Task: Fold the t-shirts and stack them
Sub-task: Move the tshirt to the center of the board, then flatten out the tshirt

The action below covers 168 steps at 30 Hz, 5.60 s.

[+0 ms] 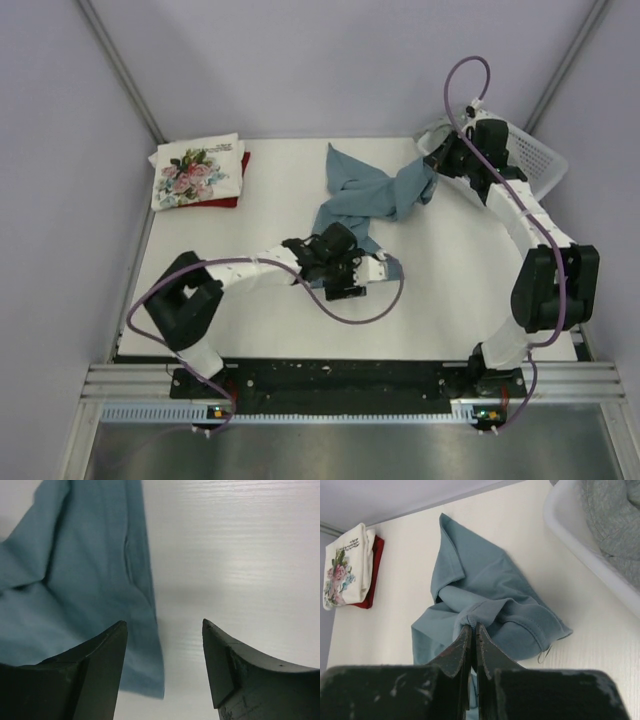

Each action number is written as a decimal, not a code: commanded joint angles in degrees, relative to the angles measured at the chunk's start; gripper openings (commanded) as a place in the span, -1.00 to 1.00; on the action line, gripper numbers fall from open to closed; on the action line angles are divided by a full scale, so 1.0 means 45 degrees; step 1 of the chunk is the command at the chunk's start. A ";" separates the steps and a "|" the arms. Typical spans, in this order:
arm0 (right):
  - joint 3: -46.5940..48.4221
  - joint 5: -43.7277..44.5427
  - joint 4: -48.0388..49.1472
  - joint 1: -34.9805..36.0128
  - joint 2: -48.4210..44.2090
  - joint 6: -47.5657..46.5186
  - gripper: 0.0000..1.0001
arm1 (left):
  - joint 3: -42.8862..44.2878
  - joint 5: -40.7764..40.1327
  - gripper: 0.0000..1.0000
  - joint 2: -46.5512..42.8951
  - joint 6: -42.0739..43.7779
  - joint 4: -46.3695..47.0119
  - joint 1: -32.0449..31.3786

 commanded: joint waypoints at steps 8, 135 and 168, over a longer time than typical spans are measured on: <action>-0.1136 0.0216 0.0186 -0.0032 -0.1214 -0.0773 -1.00 | 0.0906 -0.6961 0.20 0.3275 0.1819 0.2962 -0.1084; 0.2924 0.6700 -0.5478 0.6062 -1.3715 -0.4405 -1.00 | 1.3378 -0.0286 -1.00 -0.6100 -0.0073 -1.0606 1.3076; 1.3896 0.2968 -0.1669 0.1179 -0.0280 -0.3506 -1.00 | 1.6193 -0.4660 -1.00 0.0266 -0.3667 -0.1527 1.2334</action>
